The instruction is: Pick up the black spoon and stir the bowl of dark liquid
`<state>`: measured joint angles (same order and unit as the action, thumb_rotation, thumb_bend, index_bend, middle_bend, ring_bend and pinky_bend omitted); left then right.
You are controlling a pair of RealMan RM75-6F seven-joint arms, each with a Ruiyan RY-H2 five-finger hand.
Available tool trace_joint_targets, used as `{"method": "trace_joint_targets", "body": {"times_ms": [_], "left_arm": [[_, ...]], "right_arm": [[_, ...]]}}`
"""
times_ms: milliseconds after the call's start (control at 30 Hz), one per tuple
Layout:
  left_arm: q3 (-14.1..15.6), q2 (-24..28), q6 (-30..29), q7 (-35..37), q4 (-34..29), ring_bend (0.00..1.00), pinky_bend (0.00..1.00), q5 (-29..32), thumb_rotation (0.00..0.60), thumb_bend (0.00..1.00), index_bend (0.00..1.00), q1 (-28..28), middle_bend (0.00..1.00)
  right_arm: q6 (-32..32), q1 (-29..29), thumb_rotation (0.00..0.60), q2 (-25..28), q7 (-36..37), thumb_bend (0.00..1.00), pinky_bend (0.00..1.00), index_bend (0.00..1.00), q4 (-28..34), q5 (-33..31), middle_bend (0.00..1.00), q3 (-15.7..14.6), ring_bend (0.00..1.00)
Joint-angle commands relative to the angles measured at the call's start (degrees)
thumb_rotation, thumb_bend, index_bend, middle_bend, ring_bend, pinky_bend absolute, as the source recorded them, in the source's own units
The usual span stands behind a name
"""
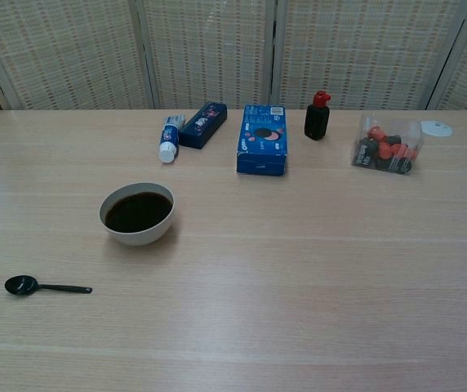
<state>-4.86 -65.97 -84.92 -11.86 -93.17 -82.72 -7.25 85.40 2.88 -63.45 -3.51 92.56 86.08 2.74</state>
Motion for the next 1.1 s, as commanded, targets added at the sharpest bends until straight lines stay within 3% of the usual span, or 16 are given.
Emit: {"method": "trace_joint_targets", "body": {"times_ms": [33, 600, 833, 900, 1033, 1100], "left_arm": [[-0.01, -0.11, -0.10, 0.16, 0.25, 0.03, 0.00, -0.18, 0.600, 0.22, 0.09, -0.05, 0.01], [0.11, 0.43, 0.20, -0.10, -0.29, 0.04, 0.00, -0.91, 0.600, 0.22, 0.09, -0.64, 0.01], [0.32, 0.48, 0.66, -0.37, -0.41, 0.09, 0.00, -2.56, 0.600, 0.22, 0.10, -1.57, 0.06], [0.25, 0.32, 0.60, 0.10, -0.02, 0.11, 0.04, -3.31, 0.600, 0.22, 0.11, -1.94, 0.09], [0.38, 0.56, 1.88, 1.34, 0.38, 0.20, 0.22, -4.12, 0.600, 0.22, 0.13, -2.96, 0.18], [0.44, 0.79, 2.86, 0.71, 0.50, 0.29, 0.38, -4.37, 0.600, 0.22, 0.15, -3.66, 0.26]], "right_arm": [[0.24, -0.10, 0.600, -0.17, 0.04, 0.34, 0.38, 0.15, -0.14, 0.11, 0.27, 0.01, 0.21], [1.76, -0.61, 0.600, -0.31, 1.34, 0.34, 0.38, 0.15, -0.83, 1.13, 0.27, 0.13, 0.21], [2.24, -0.23, 0.600, 0.53, 0.99, 0.34, 0.38, 0.15, -0.17, 1.12, 0.27, 1.07, 0.21], [2.37, -0.13, 0.600, 0.85, 0.69, 0.34, 0.38, 0.15, 0.22, 1.20, 0.27, 1.26, 0.21], [2.73, -0.12, 0.600, 1.31, 0.20, 0.34, 0.38, 0.15, 0.86, 1.24, 0.28, 1.53, 0.21], [2.80, -0.16, 0.600, 1.24, 0.13, 0.34, 0.38, 0.15, 1.07, 1.21, 0.28, 1.55, 0.21]]}}
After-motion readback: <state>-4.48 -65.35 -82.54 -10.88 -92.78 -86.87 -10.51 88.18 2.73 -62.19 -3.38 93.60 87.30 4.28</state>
